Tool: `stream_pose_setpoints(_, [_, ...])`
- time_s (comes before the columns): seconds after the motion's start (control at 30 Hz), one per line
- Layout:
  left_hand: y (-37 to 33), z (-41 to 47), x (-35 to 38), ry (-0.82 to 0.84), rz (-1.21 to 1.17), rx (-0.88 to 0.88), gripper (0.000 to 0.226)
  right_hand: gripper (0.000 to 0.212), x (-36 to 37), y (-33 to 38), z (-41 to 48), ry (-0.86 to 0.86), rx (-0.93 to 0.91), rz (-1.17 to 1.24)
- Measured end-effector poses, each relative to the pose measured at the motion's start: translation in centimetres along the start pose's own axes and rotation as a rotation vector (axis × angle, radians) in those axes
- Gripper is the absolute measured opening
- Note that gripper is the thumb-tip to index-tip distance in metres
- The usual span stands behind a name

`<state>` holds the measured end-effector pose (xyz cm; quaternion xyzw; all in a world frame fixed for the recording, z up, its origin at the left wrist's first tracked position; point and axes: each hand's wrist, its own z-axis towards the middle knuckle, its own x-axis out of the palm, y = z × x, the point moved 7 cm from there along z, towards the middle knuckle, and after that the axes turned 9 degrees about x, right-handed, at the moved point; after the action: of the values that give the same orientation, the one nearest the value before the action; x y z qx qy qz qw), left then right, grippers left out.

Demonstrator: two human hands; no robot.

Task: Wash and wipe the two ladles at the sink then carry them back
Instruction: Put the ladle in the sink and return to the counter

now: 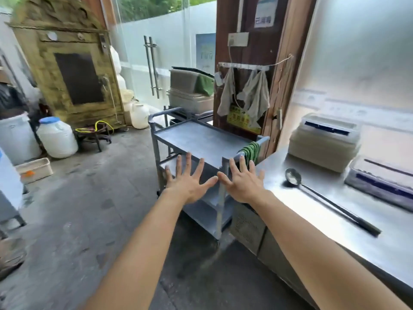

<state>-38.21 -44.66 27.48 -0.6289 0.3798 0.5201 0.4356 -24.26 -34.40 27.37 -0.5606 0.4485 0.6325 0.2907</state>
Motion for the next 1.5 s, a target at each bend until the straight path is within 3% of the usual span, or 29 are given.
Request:
stream_pose_setpoints(0.3, [-10.0,12.2,1.6,0.061,0.049,0.318,0.090,0.080,-1.8,-11.4,4.9,-0.056,0.297,0.033])
stream_pose_setpoints(0.7, [-29.0,24.5,10.2,0.130,0.046,0.506,0.085,0.077,-1.7,-33.8,8.7,0.005,0.544,0.077])
stream_pose_setpoints(0.87, [-37.1,28.5,14.4,0.184,-0.071,0.465,0.080,0.077,-1.8,-42.7,11.7,0.044,0.552,0.101])
stream_pose_setpoints(1.03, [-42.4,30.8,18.1,0.298,-0.362,0.358,0.077,0.074,-0.6,-49.5,14.5,0.132,0.538,0.070])
stream_pose_setpoints(1.5, [-47.2,40.8,29.4,0.463,-0.676,0.092,0.071,0.068,7.8,-58.2,23.0,0.315,0.570,0.131])
